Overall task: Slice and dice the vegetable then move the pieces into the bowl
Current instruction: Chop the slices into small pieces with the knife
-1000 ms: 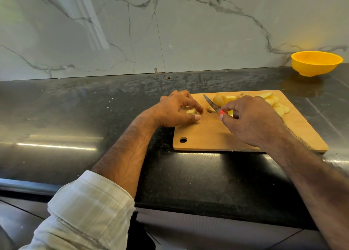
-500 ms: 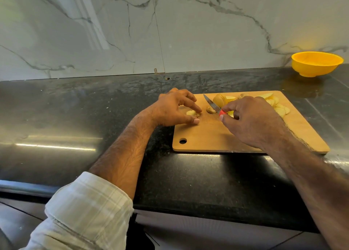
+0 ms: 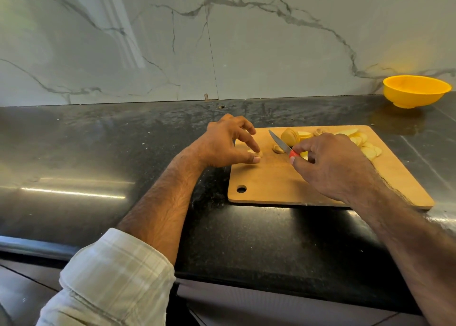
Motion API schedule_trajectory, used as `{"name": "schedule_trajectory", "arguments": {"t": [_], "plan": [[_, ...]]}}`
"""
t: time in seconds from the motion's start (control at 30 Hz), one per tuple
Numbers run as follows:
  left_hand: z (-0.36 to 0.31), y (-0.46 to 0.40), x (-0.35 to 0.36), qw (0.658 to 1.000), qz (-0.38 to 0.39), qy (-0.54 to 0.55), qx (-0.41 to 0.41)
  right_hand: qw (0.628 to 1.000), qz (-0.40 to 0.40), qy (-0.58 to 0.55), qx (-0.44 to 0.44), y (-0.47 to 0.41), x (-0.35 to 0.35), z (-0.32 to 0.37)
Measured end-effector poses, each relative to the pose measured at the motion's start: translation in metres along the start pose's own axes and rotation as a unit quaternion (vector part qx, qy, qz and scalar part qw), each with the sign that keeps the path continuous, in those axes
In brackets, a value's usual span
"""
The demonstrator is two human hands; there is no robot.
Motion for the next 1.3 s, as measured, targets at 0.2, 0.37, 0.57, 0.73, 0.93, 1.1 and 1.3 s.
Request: {"name": "schedule_trajectory", "arguments": {"t": [0.2, 0.37, 0.57, 0.73, 0.93, 1.1, 1.3], "plan": [[-0.005, -0.001, 0.006, 0.999, 0.036, -0.028, 0.005, 1.000, -0.002, 0.001, 0.002, 0.001, -0.001, 0.000], [0.000, 0.000, 0.002, 1.000, 0.010, 0.015, -0.006, 1.000, 0.010, -0.006, -0.006, 0.003, 0.001, 0.002], [0.001, 0.001, 0.005, 1.000, 0.016, -0.002, 0.006, 1.000, 0.013, -0.010, -0.020, 0.004, 0.004, 0.001], [0.002, 0.000, 0.005, 1.000, 0.017, 0.006, -0.002, 1.000, 0.018, -0.009, -0.013, 0.003, 0.005, -0.001], [-0.004, -0.001, 0.006, 0.999, 0.033, -0.013, -0.002, 0.999, 0.039, -0.001, -0.010, 0.002, 0.010, -0.002], [0.000, 0.000, 0.011, 0.998, 0.055, 0.004, -0.014, 0.999, 0.048, 0.005, -0.008, 0.004, 0.014, 0.000], [0.004, 0.004, 0.005, 0.996, 0.024, 0.073, -0.053, 0.997, 0.075, 0.010, -0.014, 0.009, 0.019, 0.011]]}}
Point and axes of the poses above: each hand's wrist, its own y-axis away from the middle knuckle, its own x-axis out of the palm, z = x × y, the point moved 9 cm from there along -y, towards the middle knuckle, and after that the axes turned 13 degrees about -y, right-handed, at the moved point
